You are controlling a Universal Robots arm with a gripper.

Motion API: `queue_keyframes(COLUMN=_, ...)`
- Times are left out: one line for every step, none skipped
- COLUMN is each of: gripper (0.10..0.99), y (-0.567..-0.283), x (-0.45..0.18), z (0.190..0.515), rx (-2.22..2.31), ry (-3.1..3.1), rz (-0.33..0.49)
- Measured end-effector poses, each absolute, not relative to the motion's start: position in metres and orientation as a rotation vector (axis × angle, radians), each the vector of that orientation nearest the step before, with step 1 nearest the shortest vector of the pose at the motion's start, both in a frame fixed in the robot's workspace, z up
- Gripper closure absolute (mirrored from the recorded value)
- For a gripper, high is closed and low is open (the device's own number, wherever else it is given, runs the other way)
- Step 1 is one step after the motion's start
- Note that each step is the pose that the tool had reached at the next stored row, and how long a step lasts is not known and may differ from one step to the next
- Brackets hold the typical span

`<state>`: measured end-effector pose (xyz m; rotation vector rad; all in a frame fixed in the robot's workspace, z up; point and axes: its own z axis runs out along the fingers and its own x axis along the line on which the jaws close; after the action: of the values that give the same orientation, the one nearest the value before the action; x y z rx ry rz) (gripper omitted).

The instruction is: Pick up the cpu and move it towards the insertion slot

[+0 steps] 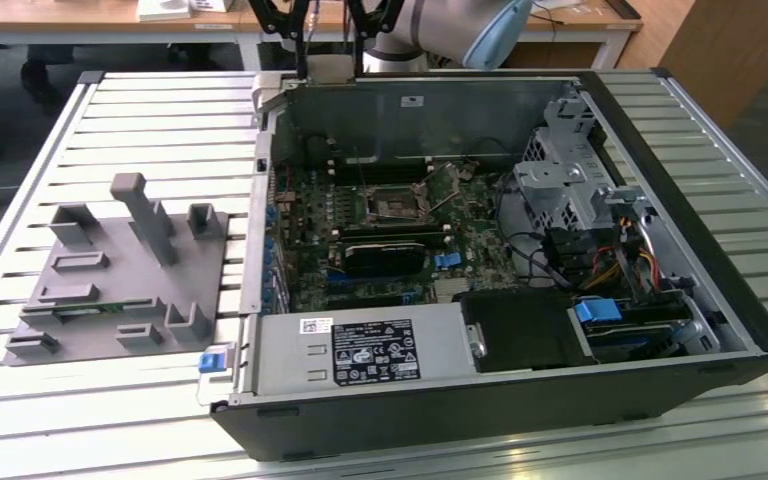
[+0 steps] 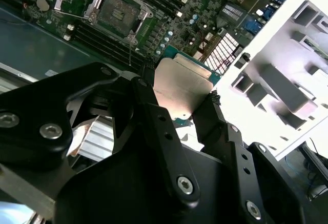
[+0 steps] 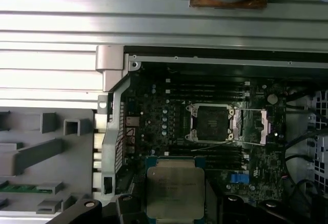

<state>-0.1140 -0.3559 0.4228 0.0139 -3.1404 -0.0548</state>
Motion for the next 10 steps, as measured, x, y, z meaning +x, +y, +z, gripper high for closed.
queue_keyframes(gripper=0.545, y=-0.3556, x=-0.1131, z=0.4227, rx=0.014, ry=-3.14, rz=-0.055)
queue_keyframes(gripper=0.545, y=-0.3554, x=-0.1121, z=0.4227, rx=0.014, ry=-3.14, rz=-0.055)
queue_keyframes(gripper=0.545, y=-0.3551, x=-0.111, z=0.4228, rx=0.014, ry=-3.14, rz=-0.055)
queue_keyframes(gripper=0.545, y=-0.3549, x=-0.1099, z=0.4228, rx=0.014, ry=-3.14, rz=-0.055)
queue_keyframes(gripper=0.545, y=-0.3548, x=-0.1088, z=0.4227, rx=0.014, ry=-3.14, rz=-0.055)
queue_keyframes(gripper=0.545, y=-0.3546, x=-0.1077, z=0.4227, rx=0.014, ry=-3.14, rz=-0.055)
queue_keyframes(gripper=0.545, y=-0.3543, x=-0.1067, z=0.4228, rx=0.014, ry=-3.14, rz=-0.055)
queue_keyframes(gripper=0.545, y=-0.354, x=-0.1056, z=0.4227, rx=0.014, ry=-3.14, rz=-0.055)
queue_keyframes(gripper=0.545, y=-0.3538, x=-0.1044, z=0.4227, rx=0.014, ry=-3.14, rz=-0.055)
queue_keyframes(gripper=0.545, y=-0.3534, x=-0.1032, z=0.4227, rx=0.014, ry=-3.14, rz=-0.055)
